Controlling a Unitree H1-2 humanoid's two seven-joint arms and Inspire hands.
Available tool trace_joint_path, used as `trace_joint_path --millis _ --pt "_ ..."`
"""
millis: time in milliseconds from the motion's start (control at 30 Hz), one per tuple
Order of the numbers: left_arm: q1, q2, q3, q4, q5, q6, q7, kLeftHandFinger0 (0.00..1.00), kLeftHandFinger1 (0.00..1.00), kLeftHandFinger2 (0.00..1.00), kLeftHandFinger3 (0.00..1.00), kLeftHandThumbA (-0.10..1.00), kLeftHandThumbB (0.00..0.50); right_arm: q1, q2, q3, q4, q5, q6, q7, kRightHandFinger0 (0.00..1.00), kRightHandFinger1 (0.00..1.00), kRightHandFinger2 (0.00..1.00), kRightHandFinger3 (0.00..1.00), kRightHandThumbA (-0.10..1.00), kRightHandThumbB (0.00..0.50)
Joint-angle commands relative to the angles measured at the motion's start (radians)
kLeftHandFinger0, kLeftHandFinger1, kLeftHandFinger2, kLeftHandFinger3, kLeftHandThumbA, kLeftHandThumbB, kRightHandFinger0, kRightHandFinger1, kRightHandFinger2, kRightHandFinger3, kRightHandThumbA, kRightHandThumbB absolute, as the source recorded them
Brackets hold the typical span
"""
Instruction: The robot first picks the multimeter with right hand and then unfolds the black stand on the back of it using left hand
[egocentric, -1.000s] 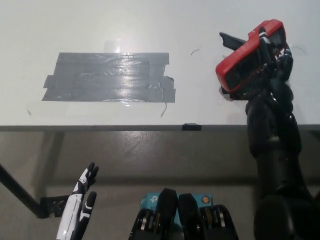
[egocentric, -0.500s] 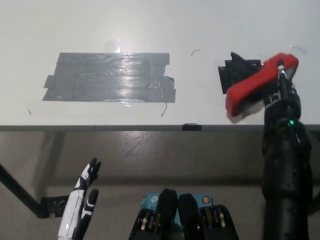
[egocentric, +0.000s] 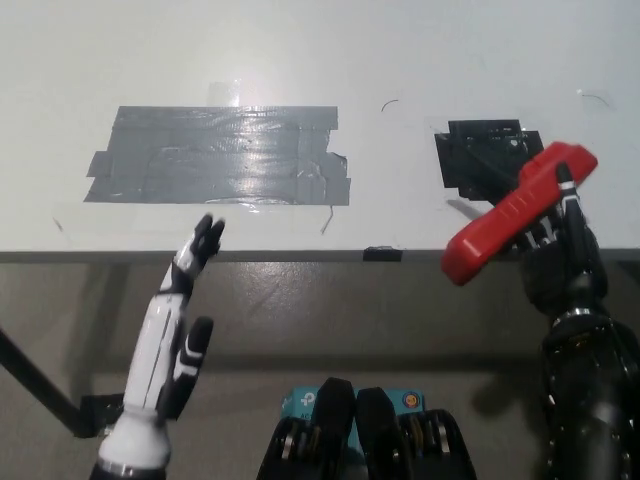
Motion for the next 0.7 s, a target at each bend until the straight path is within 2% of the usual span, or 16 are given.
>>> trace_joint_path --millis 0,33,67,200,233,300,333,367,433,467,500,567,600,667 --pt "-0.177 -0.027 -0.034 -0.24 -0.036 0.122 -0.065 1.0 1.0 1.0 1.0 1.0 0.19 -0.12 -0.012 0.197 -0.414 0.447 0.084 0.309 0.0 0.09 0.52 0.04 -0.1 0.167" --pt "-0.191 -0.041 -0.042 -0.25 -0.01 0.131 -0.066 1.0 1.0 1.0 1.0 1.0 0.203 -0.117 -0.029 0.229 -0.47 0.445 0.084 0.272 0.0 0.08 0.5 0.04 -0.1 0.198" --pt "-0.196 -0.045 -0.046 -0.254 -0.005 0.137 -0.066 1.0 1.0 1.0 1.0 1.0 0.207 -0.114 -0.034 0.239 -0.49 0.445 0.084 0.257 0.0 0.08 0.51 0.04 -0.1 0.202" --pt "-0.208 -0.044 -0.047 -0.254 -0.004 0.143 -0.067 1.0 1.0 1.0 1.0 1.0 0.196 -0.119 -0.048 0.255 -0.509 0.466 0.084 0.25 0.0 0.08 0.51 0.05 -0.1 0.194" --pt "-0.227 -0.038 -0.044 -0.248 -0.014 0.146 -0.071 1.0 1.0 1.0 1.0 1.0 0.183 -0.13 -0.057 0.274 -0.522 0.471 0.084 0.283 0.0 0.11 0.54 0.05 -0.1 0.161" --pt "-0.23 -0.036 -0.044 -0.249 -0.015 0.149 -0.071 1.0 1.0 1.0 1.0 1.0 0.183 -0.131 -0.061 0.278 -0.525 0.476 0.084 0.284 0.0 0.11 0.55 0.05 -0.1 0.161" --pt "-0.246 -0.029 -0.047 -0.248 -0.021 0.167 -0.083 1.0 1.0 1.0 1.0 1.0 0.176 -0.129 -0.07 0.3 -0.55 0.468 0.084 0.269 0.0 0.12 0.54 0.05 -0.1 0.17" --pt "-0.249 -0.028 -0.048 -0.249 -0.023 0.171 -0.085 1.0 1.0 1.0 1.0 1.0 0.175 -0.128 -0.074 0.304 -0.553 0.469 0.084 0.267 0.0 0.09 0.47 0.05 -0.1 0.17" --pt "-0.249 -0.028 -0.048 -0.25 -0.023 0.175 -0.085 1.0 1.0 1.0 1.0 1.0 0.175 -0.128 -0.078 0.306 -0.555 0.474 0.084 0.264 0.0 0.08 0.47 0.05 -0.1 0.17" --pt "-0.26 -0.027 -0.048 -0.251 -0.026 0.181 -0.086 1.0 1.0 1.0 1.0 1.0 0.186 -0.13 -0.08 0.313 -0.559 0.469 0.084 0.265 0.0 0.07 0.47 0.05 -0.1 0.165" --pt "-0.277 -0.031 -0.048 -0.256 -0.032 0.197 -0.088 1.0 1.0 1.0 1.0 1.0 0.209 -0.133 -0.08 0.323 -0.559 0.469 0.084 0.269 0.0 0.1 0.52 0.04 -0.1 0.163" --pt "-0.281 -0.035 -0.049 -0.261 -0.033 0.208 -0.089 1.0 1.0 1.0 1.0 1.0 0.208 -0.133 -0.084 0.327 -0.557 0.478 0.084 0.269 0.0 0.15 0.58 0.04 -0.1 0.164" --pt "-0.286 -0.033 -0.05 -0.274 -0.034 0.214 -0.093 1.0 1.0 1.0 1.0 1.0 0.243 -0.128 -0.09 0.33 -0.558 0.486 0.084 0.268 0.0 0.15 0.58 0.06 -0.1 0.157" --pt "-0.289 -0.032 -0.051 -0.281 -0.035 0.221 -0.096 1.0 1.0 1.0 1.0 1.0 0.244 -0.127 -0.095 0.332 -0.559 0.493 0.084 0.267 0.0 0.15 0.58 0.06 -0.1 0.156"
